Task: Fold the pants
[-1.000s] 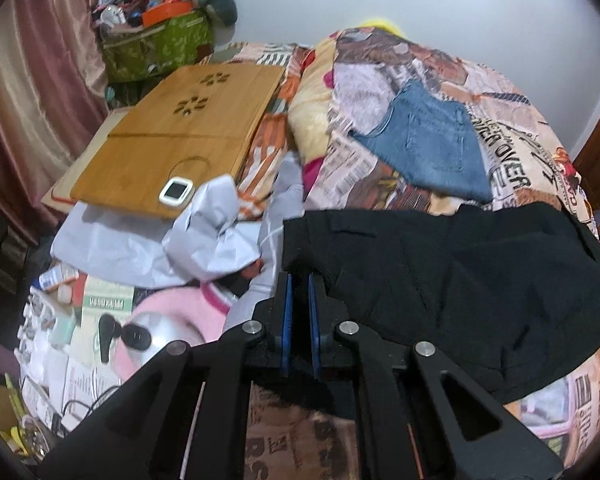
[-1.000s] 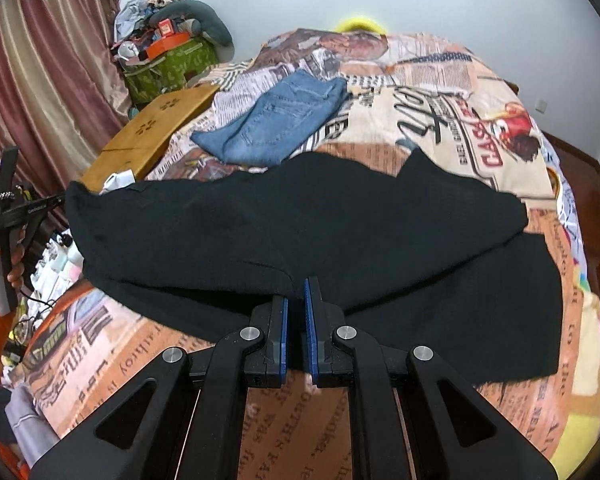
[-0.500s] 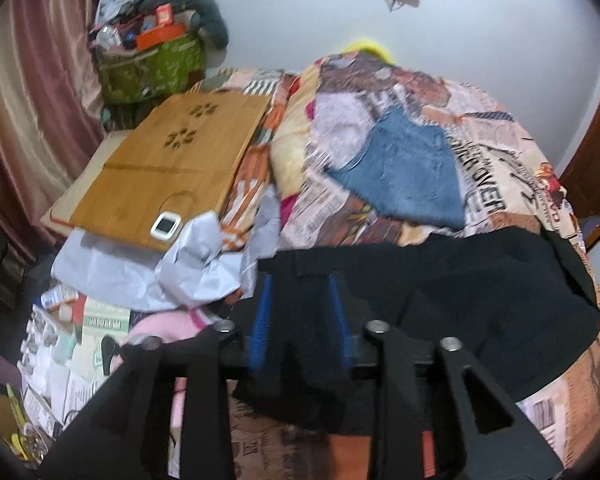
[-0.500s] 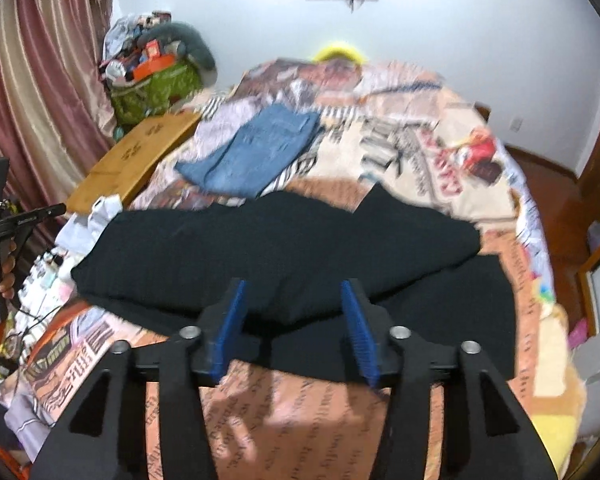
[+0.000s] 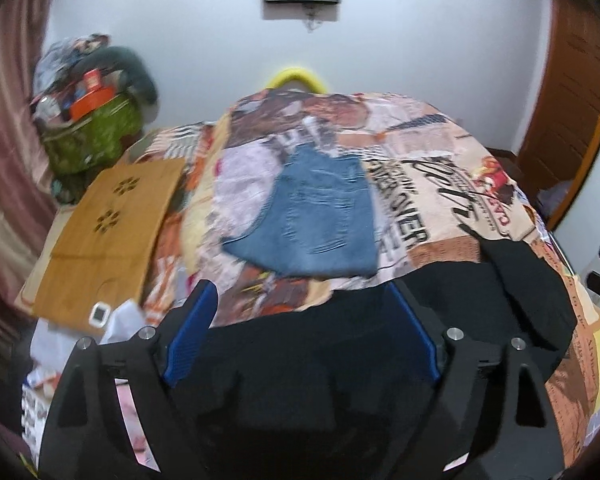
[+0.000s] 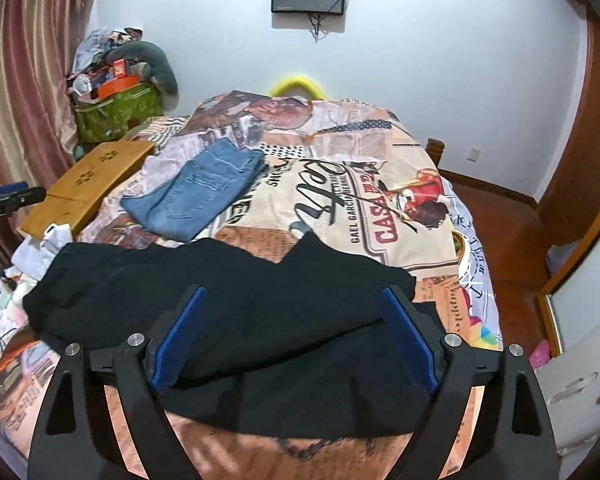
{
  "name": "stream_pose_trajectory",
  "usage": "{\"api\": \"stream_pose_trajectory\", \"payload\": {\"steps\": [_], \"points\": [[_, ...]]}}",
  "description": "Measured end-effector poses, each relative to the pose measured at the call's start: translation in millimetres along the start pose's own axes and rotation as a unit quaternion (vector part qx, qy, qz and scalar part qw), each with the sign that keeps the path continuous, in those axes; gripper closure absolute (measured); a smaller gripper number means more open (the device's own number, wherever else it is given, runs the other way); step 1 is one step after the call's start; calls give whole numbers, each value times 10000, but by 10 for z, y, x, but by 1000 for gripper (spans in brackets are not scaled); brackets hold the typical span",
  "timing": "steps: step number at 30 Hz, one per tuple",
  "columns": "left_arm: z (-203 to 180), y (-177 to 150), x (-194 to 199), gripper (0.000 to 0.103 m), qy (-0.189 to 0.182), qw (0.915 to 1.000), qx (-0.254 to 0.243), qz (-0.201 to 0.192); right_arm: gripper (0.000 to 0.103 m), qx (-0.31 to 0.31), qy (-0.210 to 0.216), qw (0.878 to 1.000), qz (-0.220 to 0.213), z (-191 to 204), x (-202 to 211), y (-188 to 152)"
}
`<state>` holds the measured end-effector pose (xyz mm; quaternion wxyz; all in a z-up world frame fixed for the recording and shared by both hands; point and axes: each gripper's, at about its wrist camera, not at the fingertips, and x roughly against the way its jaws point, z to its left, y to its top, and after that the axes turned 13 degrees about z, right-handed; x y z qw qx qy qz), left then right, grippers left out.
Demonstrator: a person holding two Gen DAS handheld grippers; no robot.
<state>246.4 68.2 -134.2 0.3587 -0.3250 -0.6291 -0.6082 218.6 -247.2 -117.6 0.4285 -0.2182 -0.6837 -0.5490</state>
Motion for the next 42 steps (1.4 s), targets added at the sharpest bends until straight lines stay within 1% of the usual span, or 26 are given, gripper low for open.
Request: {"api": "stream_pose_trajectory", "payload": {"steps": [3, 6, 9, 17, 20, 25, 28, 32, 33, 34, 35, 36, 38, 39, 40, 41, 42], "points": [[-217, 114, -131, 17, -129, 9998, -136, 97, 16, -57, -59, 9999, 70, -111, -125, 49], [-384, 249, -316, 16, -315, 9990, -130, 285, 16, -163, -37, 9997, 157, -233, -264, 118], [-503, 346, -491, 15, -400, 9983, -108, 411, 16, -261, -24, 9994, 222, -357, -396, 186], [-737, 552, -1023, 15, -301, 9966, -209, 735, 16, -422, 77, 9976, 537, -622, -844, 368], [-806, 582, -1219, 15, -224, 9955, -300, 866, 16, -407, 229, 9962, 732, -685, -1068, 457], [-890, 568, -1496, 15, -129, 9926, -474, 1108, 16, -300, 724, 9907, 1111, -672, -1421, 628], [-935, 544, -1603, 15, -128, 9908, -550, 1231, 16, -214, 923, 9874, 1269, -616, -1603, 710], [-983, 512, -1673, 15, -129, 9891, -654, 1315, 20, -213, 1121, 9820, 1503, -558, -1830, 774], [-991, 502, -1681, 15, -139, 9887, -673, 1334, 26, -224, 1171, 9795, 1626, -545, -1911, 783], [-995, 490, -1688, 15, -155, 9883, -690, 1352, 35, -234, 1188, 9781, 1693, -548, -1952, 783], [-1004, 484, -1690, 15, -163, 9881, -699, 1361, 39, -258, 1216, 9757, 1806, -549, -2017, 786], [-1008, 476, -1690, 15, -168, 9879, -710, 1370, 45, -287, 1253, 9730, 1916, -546, -2082, 772], [-1020, 461, -1686, 15, -172, 9875, -727, 1389, 54, -243, 1178, 9751, 1865, -520, -2116, 752], [-1023, 454, -1682, 15, -176, 9873, -730, 1403, 65, -198, 1203, 9752, 1845, -510, -2112, 745], [-1028, 453, -1679, 15, -182, 9870, -731, 1418, 80, -211, 1289, 9743, 1836, -520, -2104, 747], [-1034, 449, -1673, 15, -196, 9868, -730, 1435, 82, -258, 1389, 9723, 1863, -537, -2095, 749], [-1038, 440, -1656, 15, -221, 9864, -725, 1457, 87, -321, 1377, 9730, 1826, -560, -2060, 734]]}}
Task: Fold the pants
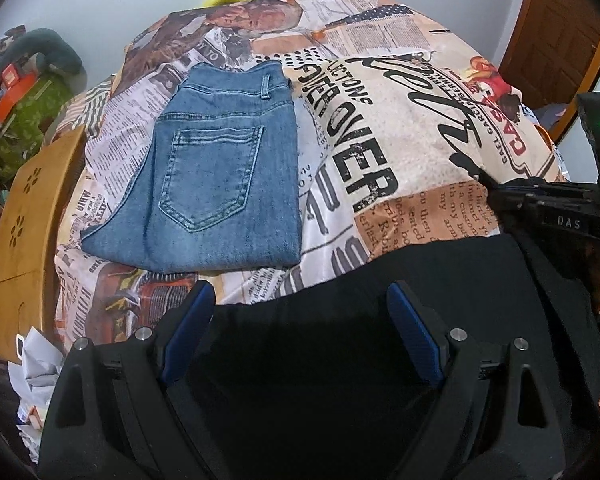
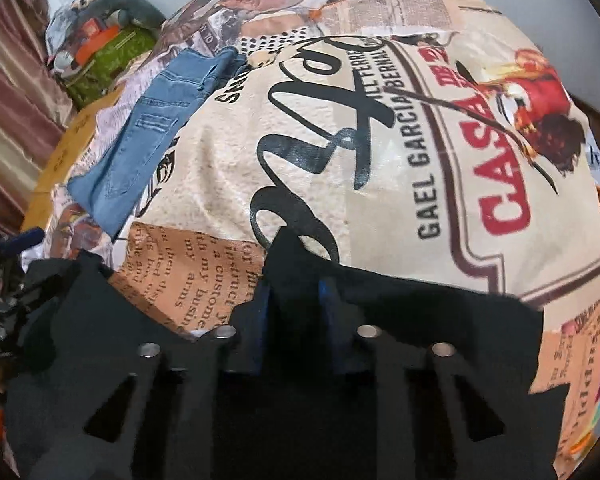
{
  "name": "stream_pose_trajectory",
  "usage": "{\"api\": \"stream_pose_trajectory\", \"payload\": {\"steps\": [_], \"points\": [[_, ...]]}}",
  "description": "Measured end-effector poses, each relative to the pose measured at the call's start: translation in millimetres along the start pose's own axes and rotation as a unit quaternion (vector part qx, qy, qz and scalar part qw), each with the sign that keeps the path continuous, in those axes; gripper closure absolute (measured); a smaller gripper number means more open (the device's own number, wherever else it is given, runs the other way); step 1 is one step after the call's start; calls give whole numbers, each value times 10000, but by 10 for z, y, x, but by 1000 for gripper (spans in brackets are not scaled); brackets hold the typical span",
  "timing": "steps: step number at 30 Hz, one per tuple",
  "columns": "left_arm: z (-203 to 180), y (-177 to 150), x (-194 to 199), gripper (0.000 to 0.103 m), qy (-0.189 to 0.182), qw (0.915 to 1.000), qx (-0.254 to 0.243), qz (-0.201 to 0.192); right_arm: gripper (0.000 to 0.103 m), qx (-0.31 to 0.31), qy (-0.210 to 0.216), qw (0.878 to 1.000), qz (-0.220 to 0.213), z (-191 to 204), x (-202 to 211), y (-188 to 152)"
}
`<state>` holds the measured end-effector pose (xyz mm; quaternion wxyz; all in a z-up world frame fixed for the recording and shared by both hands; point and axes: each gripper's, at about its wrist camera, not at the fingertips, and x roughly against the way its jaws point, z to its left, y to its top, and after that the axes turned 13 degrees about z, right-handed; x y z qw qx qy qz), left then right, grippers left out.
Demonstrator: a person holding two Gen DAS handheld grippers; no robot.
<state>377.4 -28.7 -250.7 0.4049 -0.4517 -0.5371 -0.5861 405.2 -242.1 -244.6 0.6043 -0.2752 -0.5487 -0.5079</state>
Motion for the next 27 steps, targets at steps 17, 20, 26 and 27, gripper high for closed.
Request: {"api": "stream_pose_trajectory", "payload": {"steps": [17, 20, 26, 27], "points": [[-578, -311, 352, 15, -496, 9966, -623, 221, 96, -254, -198, 9877, -1531, -129, 1415, -702], [-761, -370, 385, 15, -540, 9947, -830, 281, 96, -355, -306, 9842, -1709, -179, 1615, -876], [-1113, -477, 377, 12, -736, 9893, -1171, 466, 96, -657, -286, 9802, -1844, -378, 1786, -1273], [-1150, -485, 363, 12, -732, 9891, -1180, 495, 96, -701, -300, 9800, -1840, -411, 1787, -1340]]}}
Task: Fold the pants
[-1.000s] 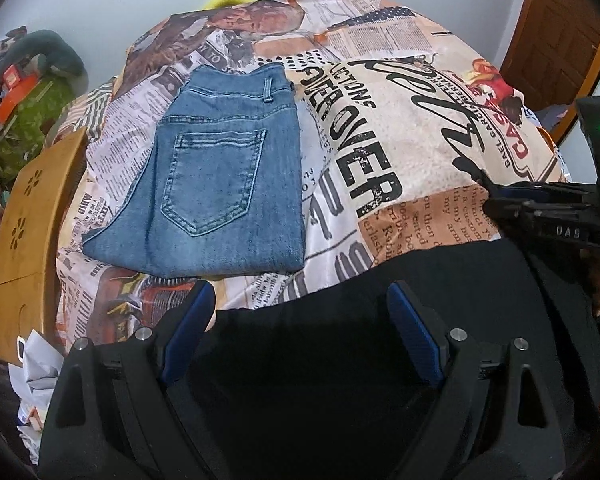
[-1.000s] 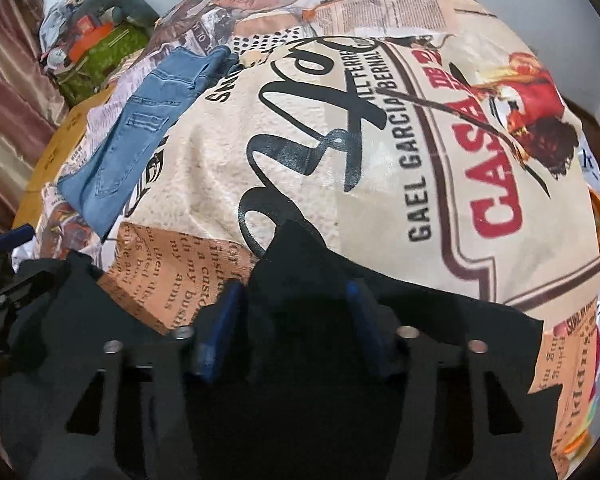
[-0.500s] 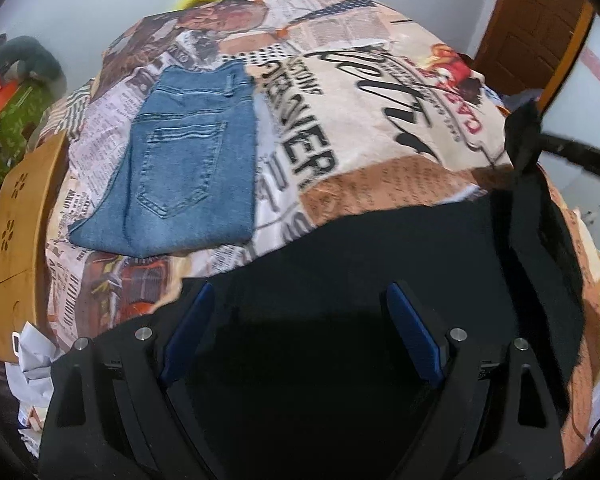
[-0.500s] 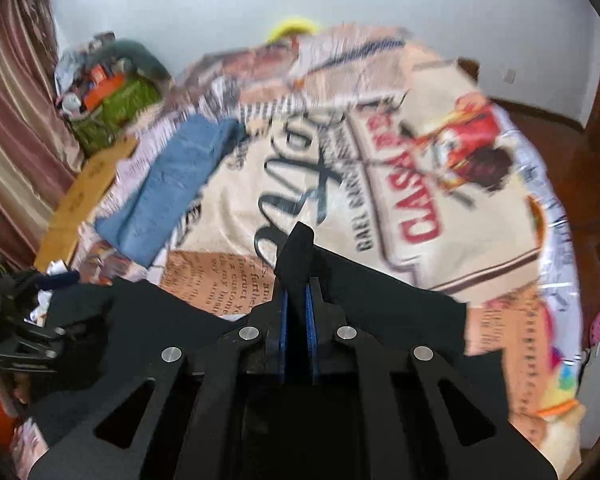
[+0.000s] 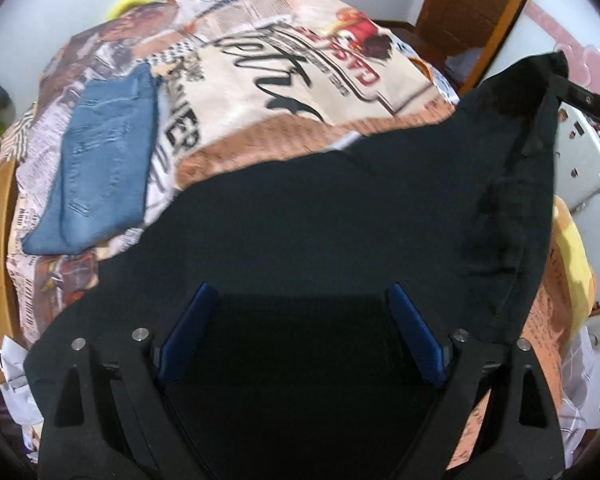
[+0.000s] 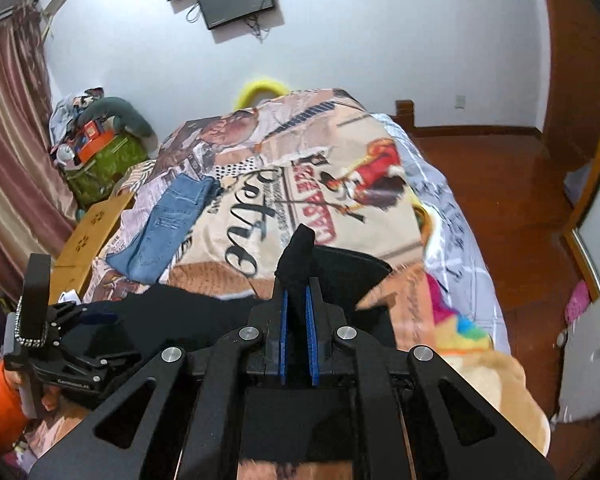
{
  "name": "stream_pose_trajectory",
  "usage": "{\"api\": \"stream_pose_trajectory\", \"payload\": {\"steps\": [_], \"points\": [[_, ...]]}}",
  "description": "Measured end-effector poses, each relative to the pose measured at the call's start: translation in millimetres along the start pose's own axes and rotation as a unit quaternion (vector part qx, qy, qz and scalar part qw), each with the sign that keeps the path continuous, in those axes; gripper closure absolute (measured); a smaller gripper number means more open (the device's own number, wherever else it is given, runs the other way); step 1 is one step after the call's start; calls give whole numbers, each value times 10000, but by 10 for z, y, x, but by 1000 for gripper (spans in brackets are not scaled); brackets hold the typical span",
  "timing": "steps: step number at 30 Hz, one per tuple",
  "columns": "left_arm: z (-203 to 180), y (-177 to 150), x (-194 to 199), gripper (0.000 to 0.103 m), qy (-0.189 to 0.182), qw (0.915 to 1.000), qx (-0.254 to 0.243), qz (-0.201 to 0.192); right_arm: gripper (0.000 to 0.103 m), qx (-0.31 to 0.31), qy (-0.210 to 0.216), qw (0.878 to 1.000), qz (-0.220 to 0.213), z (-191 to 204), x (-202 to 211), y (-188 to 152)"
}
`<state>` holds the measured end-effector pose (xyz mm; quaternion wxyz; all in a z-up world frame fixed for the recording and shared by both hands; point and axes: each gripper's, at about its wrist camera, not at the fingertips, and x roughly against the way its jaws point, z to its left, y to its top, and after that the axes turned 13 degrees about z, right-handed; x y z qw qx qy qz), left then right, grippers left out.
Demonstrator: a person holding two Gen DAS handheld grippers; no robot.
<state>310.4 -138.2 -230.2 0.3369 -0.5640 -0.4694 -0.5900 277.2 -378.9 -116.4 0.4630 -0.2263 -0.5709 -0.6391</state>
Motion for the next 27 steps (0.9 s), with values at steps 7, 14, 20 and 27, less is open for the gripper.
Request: {"api": "stream_pose_trajectory", "payload": {"steps": [7, 14, 20, 27], "points": [[-215, -22, -60, 12, 151, 9998, -75, 70, 96, -357, -61, 9990, 266, -246, -48, -434], [-272, -61, -69, 9, 298, 9995, -78, 27, 96, -639, -225, 9953, 685, -384, -296, -864], [-305, -82, -65, 9, 359, 9993, -93, -5, 91, -850, -376, 9914, 921, -426, -458, -1067], [-319, -123, -23, 9, 385, 9992, -124, -69, 61, -1059, -798, 9837, 1211, -439, -498, -1127]]}}
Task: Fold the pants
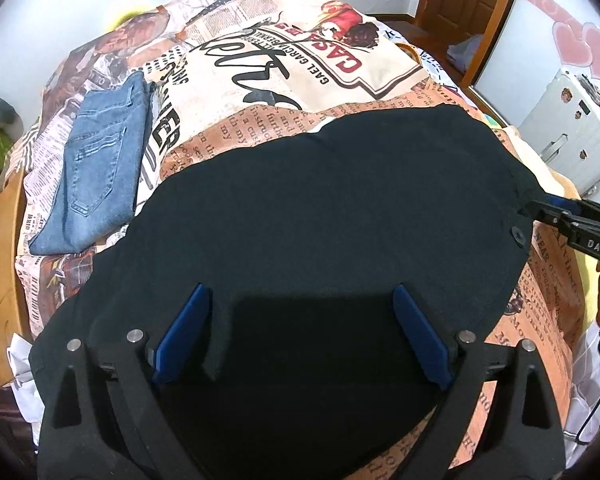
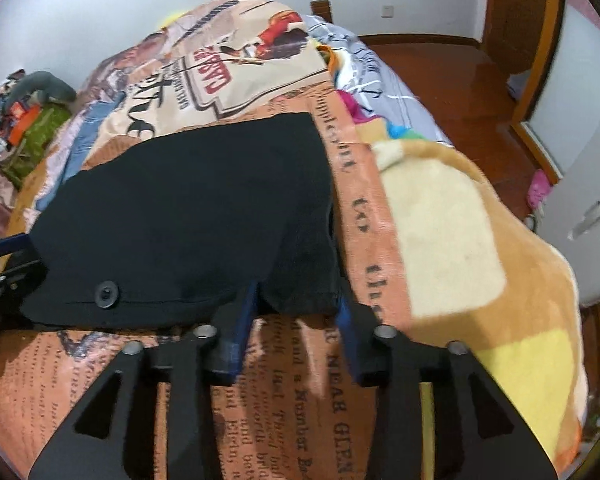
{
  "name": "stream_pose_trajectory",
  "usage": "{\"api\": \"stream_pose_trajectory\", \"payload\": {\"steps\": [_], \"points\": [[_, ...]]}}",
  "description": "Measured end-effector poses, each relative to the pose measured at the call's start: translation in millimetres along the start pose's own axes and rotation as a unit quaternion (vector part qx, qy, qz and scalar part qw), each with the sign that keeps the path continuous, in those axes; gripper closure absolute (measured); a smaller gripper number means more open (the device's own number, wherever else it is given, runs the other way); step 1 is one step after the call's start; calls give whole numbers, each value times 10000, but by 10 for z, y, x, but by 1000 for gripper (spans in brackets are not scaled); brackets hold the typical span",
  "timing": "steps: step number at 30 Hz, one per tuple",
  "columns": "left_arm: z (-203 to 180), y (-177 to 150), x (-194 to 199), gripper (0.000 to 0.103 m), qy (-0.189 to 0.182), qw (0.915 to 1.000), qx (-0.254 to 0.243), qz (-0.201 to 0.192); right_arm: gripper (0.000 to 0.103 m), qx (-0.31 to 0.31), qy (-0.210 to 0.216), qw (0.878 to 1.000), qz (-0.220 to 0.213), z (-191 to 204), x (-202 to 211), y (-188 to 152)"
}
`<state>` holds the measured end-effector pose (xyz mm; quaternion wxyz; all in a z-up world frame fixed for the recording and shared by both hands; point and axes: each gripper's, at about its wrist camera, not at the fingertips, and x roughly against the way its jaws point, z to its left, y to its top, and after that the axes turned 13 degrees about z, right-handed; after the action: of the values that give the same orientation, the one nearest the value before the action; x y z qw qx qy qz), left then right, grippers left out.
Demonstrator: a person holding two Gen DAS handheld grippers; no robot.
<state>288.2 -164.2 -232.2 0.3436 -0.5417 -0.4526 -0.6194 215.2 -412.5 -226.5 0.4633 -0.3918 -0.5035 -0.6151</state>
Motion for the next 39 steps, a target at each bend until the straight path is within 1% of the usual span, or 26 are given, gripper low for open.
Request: {"api": "stream_pose_trajectory", "payload": {"steps": [3, 5, 6, 9, 13, 14, 16, 20, 25, 27, 30, 34, 36, 39], "points": [[18, -49, 60, 9, 119, 9999, -38, -120, 54, 38, -40, 10000, -41, 8, 119, 8], [51, -87, 129, 9, 210, 9994, -18, -260, 46, 112, -156, 9997, -165, 61, 226, 22], [75, -103, 166, 9, 235, 9992, 2, -323, 41, 169, -233, 9992, -283, 104, 301, 27], [199, -168, 310, 9, 285, 9979, 130, -560, 37, 428, -358, 9966, -605, 308, 508, 60], [463, -286, 576, 9, 380, 9941, 388, -942, 30, 787, -266, 9923, -923, 676, 697, 158], [517, -313, 630, 9, 404, 9930, 442, -1014, 30, 891, -237, 9907, -1005, 784, 742, 178], [707, -405, 780, 9, 482, 9893, 625, -1228, 29, 1122, -161, 9870, -1136, 1013, 810, 233], [1103, -598, 997, 7, 539, 9819, 1003, -1514, 29, 1566, 26, 9790, -1303, 1489, 892, 311], [1684, -905, 1155, 3, 616, 9684, 1635, -1781, 23, 1999, 331, 9701, -1340, 2034, 803, 396], [1924, -1031, 1168, 3, 690, 9634, 1868, -1797, 23, 2196, 424, 9667, -1241, 2291, 705, 432], [2274, -1196, 1125, 3, 839, 9580, 2173, -1673, 23, 2446, 514, 9624, -1064, 2601, 562, 478], [2761, -1412, 947, 3, 977, 9505, 2612, -1372, 23, 2816, 525, 9550, -774, 2974, 359, 505], [2934, -1473, 824, 3, 1008, 9474, 2792, -1199, 23, 3030, 460, 9498, -624, 3145, 235, 522], [3216, -1589, 595, 3, 925, 9421, 3097, -893, 23, 3356, 342, 9406, -389, 3362, 46, 569]]}}
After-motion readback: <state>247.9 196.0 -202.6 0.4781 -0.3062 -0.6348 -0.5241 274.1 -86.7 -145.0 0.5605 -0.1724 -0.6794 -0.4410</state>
